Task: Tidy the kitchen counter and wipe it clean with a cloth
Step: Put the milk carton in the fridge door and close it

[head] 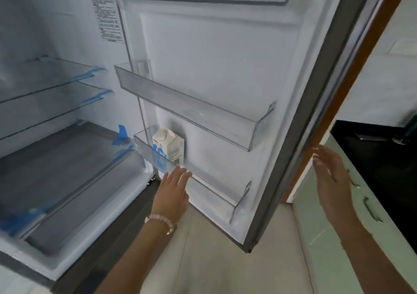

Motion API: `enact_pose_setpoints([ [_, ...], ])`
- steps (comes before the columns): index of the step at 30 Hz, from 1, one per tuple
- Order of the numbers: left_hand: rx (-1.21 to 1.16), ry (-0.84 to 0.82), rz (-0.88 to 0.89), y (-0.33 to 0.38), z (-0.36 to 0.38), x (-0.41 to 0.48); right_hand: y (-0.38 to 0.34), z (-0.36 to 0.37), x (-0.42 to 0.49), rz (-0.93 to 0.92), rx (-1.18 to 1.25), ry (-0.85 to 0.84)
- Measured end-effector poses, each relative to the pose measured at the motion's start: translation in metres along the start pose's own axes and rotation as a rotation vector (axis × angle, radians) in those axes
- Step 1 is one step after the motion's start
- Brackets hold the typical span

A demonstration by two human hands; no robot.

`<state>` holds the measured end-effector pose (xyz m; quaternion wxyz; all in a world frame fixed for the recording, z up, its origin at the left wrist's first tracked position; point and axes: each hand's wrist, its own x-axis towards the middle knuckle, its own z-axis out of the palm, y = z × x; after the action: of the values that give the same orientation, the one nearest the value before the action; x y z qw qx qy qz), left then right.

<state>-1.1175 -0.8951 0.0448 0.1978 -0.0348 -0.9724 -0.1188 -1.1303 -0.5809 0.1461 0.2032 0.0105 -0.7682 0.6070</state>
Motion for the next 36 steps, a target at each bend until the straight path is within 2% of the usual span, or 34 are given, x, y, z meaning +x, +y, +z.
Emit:
enact_pose_setpoints([
  [3, -0.059, -0.034, -0.105, -0.003, -0.018, -0.016, -0.007, 0.019, 0.002, 0.194, 0.127, -0.232],
  [5, -0.186, -0.035, -0.215, 0.002, -0.036, -0.034, -0.013, 0.032, -0.013, 0.229, 0.22, -0.285],
  [8, -0.39, 0.133, -0.313, 0.022, -0.072, -0.073, -0.019, 0.046, -0.038, 0.373, 0.379, -0.373],
  [11, -0.474, 0.323, -0.255, 0.053, -0.1, -0.107, -0.015, 0.065, -0.064, 0.33, 0.338, -0.477],
  [13, -0.471, 0.416, -0.198, 0.07, -0.112, -0.122, -0.026, 0.08, -0.092, 0.337, 0.338, -0.618],
  [16, -0.447, 0.48, -0.173, 0.079, -0.123, -0.137, -0.043, 0.117, -0.127, 0.15, 0.351, -0.798],
  [18, -0.529, 0.495, -0.295, 0.068, -0.131, -0.147, -0.052, 0.135, -0.141, 0.03, 0.364, -0.928],
  [23, -0.628, 0.548, -0.671, 0.009, -0.158, -0.163, -0.078, 0.197, -0.164, -0.124, 0.244, -1.126],
  [26, -0.619, 0.591, -0.756, -0.043, -0.178, -0.166, -0.095, 0.241, -0.179, -0.184, 0.16, -1.238],
  [30, -0.55, 0.566, -0.746, -0.109, -0.199, -0.171, -0.107, 0.296, -0.193, -0.459, -0.058, -1.214],
  [36, -0.324, 0.694, -0.738, -0.184, -0.21, -0.166, -0.121, 0.372, -0.207, -0.79, -0.447, -1.061],
])
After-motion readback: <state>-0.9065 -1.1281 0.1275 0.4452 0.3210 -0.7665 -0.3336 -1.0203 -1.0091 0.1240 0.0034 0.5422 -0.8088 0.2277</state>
